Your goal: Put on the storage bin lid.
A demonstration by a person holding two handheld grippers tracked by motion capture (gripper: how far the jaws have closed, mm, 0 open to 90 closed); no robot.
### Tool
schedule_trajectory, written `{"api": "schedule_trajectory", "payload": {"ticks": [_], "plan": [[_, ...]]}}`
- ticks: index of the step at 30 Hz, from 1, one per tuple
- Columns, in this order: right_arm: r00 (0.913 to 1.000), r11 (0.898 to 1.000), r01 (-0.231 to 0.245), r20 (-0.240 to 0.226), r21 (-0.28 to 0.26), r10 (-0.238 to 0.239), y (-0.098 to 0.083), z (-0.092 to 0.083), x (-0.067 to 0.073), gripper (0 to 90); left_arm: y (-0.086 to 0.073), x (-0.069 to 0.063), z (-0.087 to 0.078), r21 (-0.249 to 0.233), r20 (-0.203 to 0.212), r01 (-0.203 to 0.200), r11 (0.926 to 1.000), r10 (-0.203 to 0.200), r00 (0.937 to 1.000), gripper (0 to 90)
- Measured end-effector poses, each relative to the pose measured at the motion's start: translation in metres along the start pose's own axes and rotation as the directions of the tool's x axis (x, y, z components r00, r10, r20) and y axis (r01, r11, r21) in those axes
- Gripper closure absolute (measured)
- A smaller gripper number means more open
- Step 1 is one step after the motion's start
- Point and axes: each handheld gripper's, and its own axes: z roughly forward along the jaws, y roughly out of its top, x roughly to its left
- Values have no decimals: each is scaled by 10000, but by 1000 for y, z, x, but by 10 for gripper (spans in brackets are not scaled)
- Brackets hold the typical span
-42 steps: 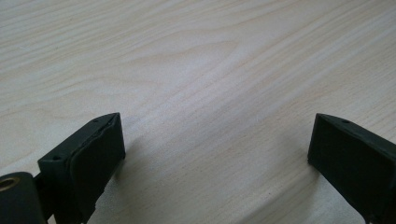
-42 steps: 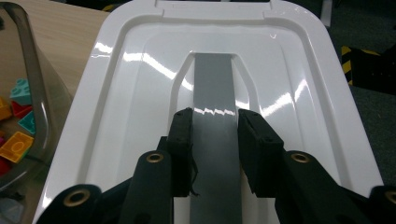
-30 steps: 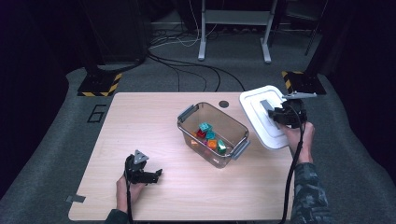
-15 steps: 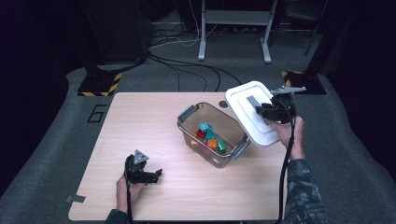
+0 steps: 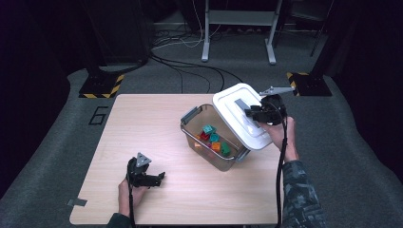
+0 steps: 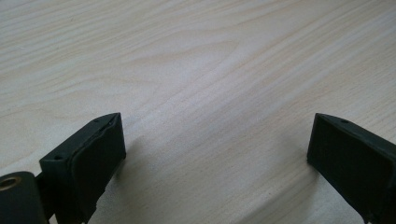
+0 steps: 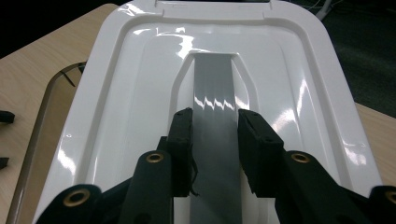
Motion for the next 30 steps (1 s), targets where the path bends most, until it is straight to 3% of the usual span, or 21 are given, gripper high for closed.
{"api": "schedule_trajectory", "payload": {"ticks": [13,21,30], "plan": [[9946,9988,483,-925,103,-471,8,18,24,667,0,0,0,17,2,7,10000,-7,10000,40],[9836,9961,845,-1621,235,-796,11,35,39,667,0,-1,0,-39,35,152,9999,-152,9999,40],[9710,9887,1395,-2033,544,-1258,10,55,54,667,0,-1,0,-32,46,155,9999,-155,9999,40]]}}
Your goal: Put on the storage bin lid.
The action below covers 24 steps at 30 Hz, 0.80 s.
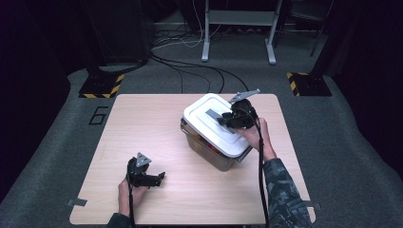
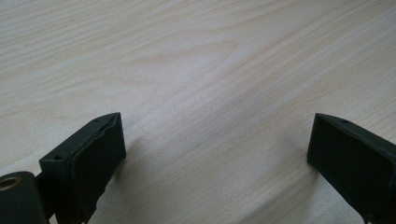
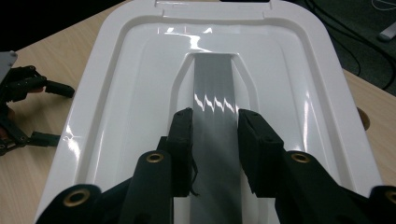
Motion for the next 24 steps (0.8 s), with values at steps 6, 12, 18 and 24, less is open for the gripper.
{"api": "schedule_trajectory", "payload": {"ticks": [6,12,18,24], "plan": [[9995,9993,208,-252,305,-200,-1,15,6,667,0,0,0,36,4,-44,10000,44,10000,41],[9991,9973,371,-230,633,-357,-1,24,9,667,0,0,0,-5,-43,-78,10000,78,10000,41],[9985,9931,551,-17,1033,-552,-3,31,12,667,0,1,0,-9,-53,-104,9999,104,9999,41],[9980,9908,595,117,1215,-613,-7,35,11,666,0,1,0,-9,-51,-113,9999,113,9999,42]]}}
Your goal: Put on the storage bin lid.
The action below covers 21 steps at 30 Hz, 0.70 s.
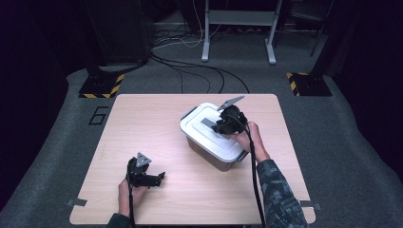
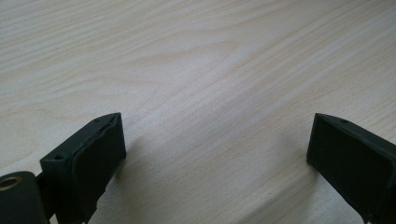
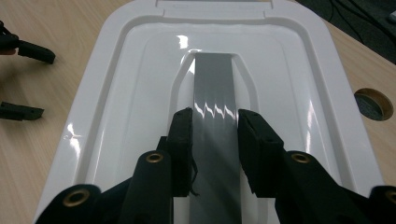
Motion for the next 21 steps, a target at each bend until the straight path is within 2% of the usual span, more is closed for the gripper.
{"api": "schedule_trajectory", "payload": {"ticks": [10,12,15,21], "plan": [[10000,9999,-14,47,-105,14,-2,1,1,655,0,0,0,-2,0,16,10000,-16,10000,42],[9999,9999,-66,77,-110,66,-2,1,1,591,0,0,0,-1,-1,15,10000,-15,10000,42],[9996,9993,-263,106,-257,266,-2,0,0,415,0,0,0,3,4,-4,10000,4,10000,42],[9980,9942,-539,280,-934,568,-4,-10,-3,205,0,0,0,-4,0,15,10000,-15,10000,42]]}}
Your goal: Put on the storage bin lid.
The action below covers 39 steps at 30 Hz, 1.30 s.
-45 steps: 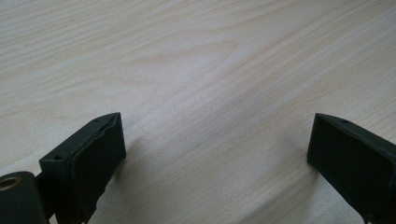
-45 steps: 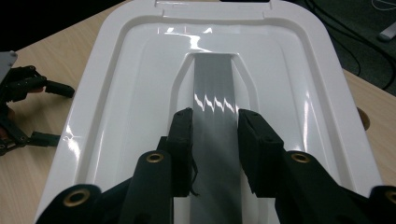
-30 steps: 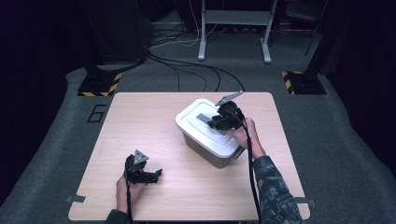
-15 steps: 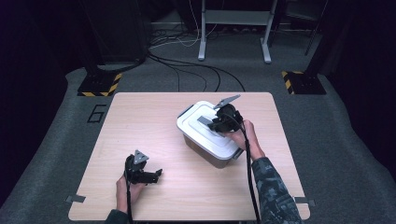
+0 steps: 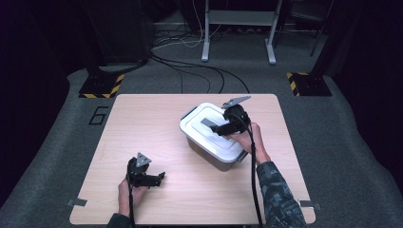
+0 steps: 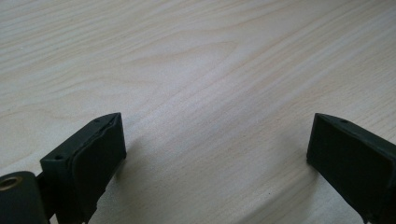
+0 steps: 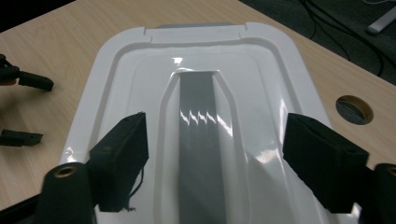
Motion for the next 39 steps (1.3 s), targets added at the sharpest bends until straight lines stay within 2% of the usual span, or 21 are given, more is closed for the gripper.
{"api": "schedule_trajectory", "payload": {"ticks": [4,6,8,11,15,18,23,25,26,27,31,36,39], "plan": [[9991,9993,-248,330,-296,258,-2,-10,-4,121,0,0,0,10,-2,-50,10000,50,10000,42],[9985,9983,-302,445,-501,324,-4,-16,-9,47,0,1,0,14,-17,-69,10000,69,10000,42],[9951,9971,-448,848,-619,500,-7,-21,-13,16,0,0,0,10,2,-57,10000,57,10000,42],[9881,9941,-767,1278,-771,862,-12,-30,-22,0,0,0,0,15,-12,-59,10000,59,10000,43],[9726,9870,-1244,1843,-1016,1415,-24,-43,-36,0,0,1,0,15,-12,-67,10000,67,10000,43],[9550,9822,-1539,2388,-1080,1759,-36,-53,-49,0,0,1,0,11,1,-54,10000,54,10000,43],[9287,9686,-2031,2852,-1432,2369,-58,-71,-66,0,0,0,1,-59,-8,34,10000,-34,10000,43],[9121,9612,-2327,3096,-1483,2686,-72,-77,-73,0,0,0,1,-59,-7,41,10000,-41,10000,42],[9082,9588,-2425,3130,-1480,2781,-76,-79,-76,0,0,0,0,-53,-17,19,10000,-19,10000,42],[8995,9554,-2569,3254,-1457,2915,-85,-81,-79,0,0,0,0,-58,-18,29,10000,-30,10000,42],[8819,9451,-2975,3402,-1351,3262,-110,-83,-87,0,0,0,0,-54,-17,18,10000,-18,10000,42],[8581,9252,-3563,3462,-1305,3793,-142,-81,-94,0,0,0,1,-56,-6,37,10000,-37,10000,42],[8493,9178,-3823,3504,-1077,3949,-159,-74,-94,0,0,0,1,-56,-6,44,10000,-44,10000,42]]}}
